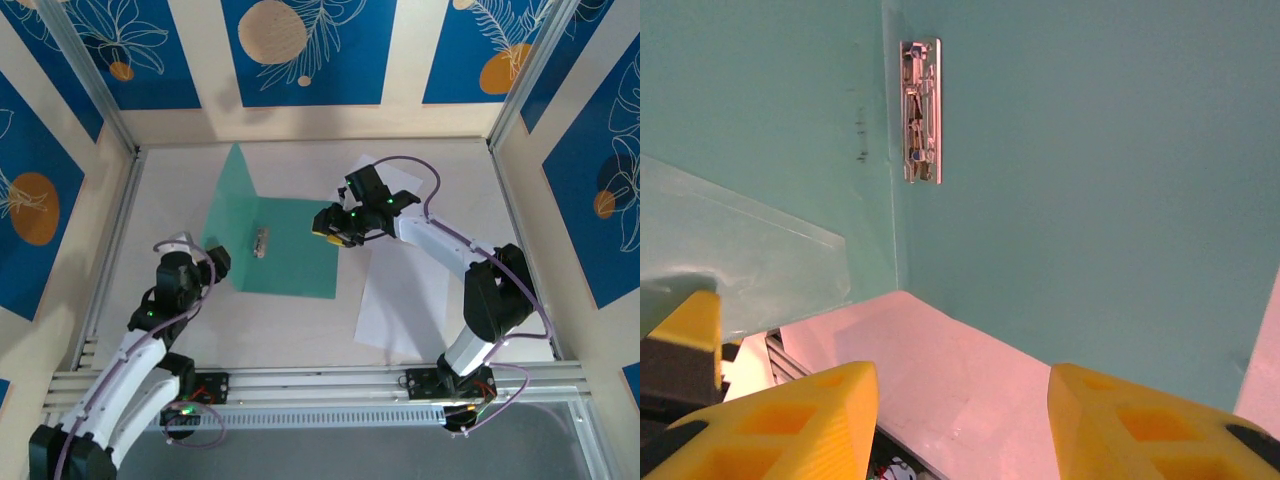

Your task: Put the files into the folder

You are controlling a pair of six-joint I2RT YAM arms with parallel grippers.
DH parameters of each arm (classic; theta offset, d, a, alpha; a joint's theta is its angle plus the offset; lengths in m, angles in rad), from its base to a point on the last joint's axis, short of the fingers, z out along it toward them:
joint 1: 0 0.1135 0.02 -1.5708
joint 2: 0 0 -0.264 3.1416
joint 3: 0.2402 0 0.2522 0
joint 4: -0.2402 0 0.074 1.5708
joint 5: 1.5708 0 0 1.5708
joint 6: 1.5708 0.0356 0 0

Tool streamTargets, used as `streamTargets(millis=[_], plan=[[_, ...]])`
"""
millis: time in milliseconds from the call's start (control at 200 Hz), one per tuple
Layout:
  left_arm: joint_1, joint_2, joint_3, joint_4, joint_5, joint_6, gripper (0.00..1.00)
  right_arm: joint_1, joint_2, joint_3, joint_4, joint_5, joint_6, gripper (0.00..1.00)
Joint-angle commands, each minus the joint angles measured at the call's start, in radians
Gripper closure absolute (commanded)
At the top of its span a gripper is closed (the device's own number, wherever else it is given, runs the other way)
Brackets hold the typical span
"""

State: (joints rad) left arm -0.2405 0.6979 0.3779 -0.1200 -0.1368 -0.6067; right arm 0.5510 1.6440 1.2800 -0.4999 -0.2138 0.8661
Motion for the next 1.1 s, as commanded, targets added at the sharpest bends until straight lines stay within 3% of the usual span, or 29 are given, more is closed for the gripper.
streamTargets(millis=[0,320,455,585,715,920,1095], plan=[[0.052,0.02,0.01,0.047,0.14,0.018,0.22,-0.005,0.007,-0.015,-0.003,-0.028,0.003,0.5],[0.218,0.087,-0.008,0.085,0.308,0.002,0.24,-0.018,0.009,-0.032,0.002,-0.034,0.0,0.5],[0.319,0.149,-0.058,0.206,0.461,-0.065,0.27,-0.022,0.011,-0.04,0.006,-0.039,0.0,0.5],[0.372,0.191,-0.083,0.253,0.501,-0.077,0.28,-0.026,0.011,-0.047,0.007,-0.041,-0.003,0.5],[0.416,0.203,-0.08,0.212,0.491,-0.063,0.26,-0.032,0.009,-0.059,0.008,-0.041,-0.005,0.5],[0.442,0.118,-0.02,-0.024,0.373,-0.027,0.08,-0.037,0.016,-0.074,0.021,-0.045,-0.004,0.5],[0.444,0.056,0.043,-0.237,0.268,-0.018,0.0,-0.037,0.035,-0.072,0.031,-0.056,-0.001,0.5]])
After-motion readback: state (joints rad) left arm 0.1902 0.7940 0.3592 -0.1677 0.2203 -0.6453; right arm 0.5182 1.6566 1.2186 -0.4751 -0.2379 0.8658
